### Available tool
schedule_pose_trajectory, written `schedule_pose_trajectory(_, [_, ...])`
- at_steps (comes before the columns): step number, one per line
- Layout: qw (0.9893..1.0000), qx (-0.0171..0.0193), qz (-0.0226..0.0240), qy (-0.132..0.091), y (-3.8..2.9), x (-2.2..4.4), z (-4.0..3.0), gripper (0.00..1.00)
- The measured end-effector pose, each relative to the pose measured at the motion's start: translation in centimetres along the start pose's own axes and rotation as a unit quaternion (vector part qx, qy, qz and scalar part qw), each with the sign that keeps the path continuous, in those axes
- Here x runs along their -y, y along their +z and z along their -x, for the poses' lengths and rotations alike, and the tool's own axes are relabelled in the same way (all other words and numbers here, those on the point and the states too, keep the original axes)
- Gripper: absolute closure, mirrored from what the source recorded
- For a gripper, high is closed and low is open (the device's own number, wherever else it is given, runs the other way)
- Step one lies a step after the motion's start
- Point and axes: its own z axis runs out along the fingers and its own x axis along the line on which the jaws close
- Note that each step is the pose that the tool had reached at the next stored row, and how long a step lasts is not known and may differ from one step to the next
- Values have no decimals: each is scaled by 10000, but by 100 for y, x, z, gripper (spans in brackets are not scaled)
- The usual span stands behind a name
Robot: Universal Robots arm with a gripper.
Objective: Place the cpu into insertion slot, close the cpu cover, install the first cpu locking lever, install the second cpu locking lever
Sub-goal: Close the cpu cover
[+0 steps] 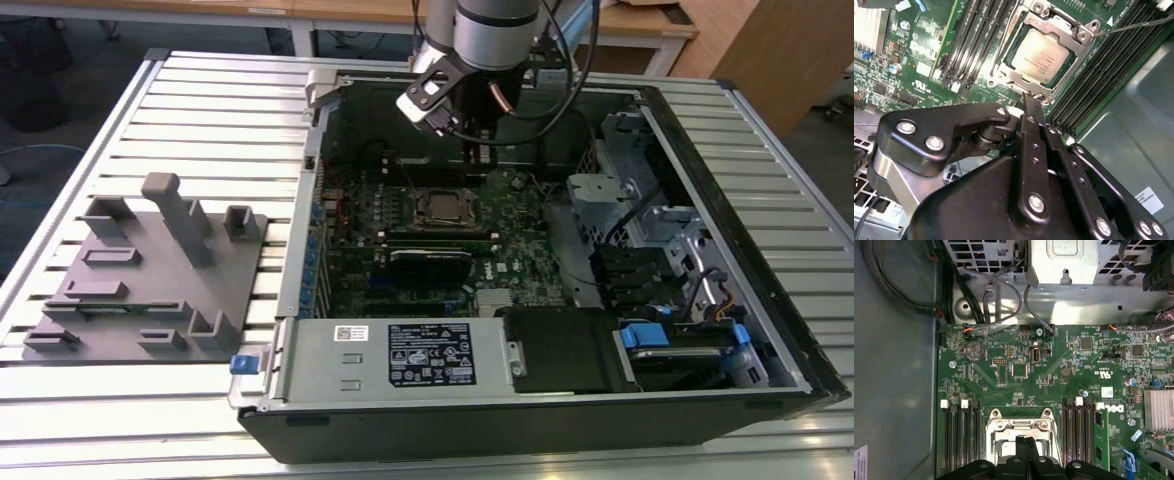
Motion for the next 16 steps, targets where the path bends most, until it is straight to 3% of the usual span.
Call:
schedule_pose_trajectory(7, [9995,10,-310,-6,14,1,0,89])
schedule_pose_trajectory(16, [9995,9,-313,-5,39,12,0,89])
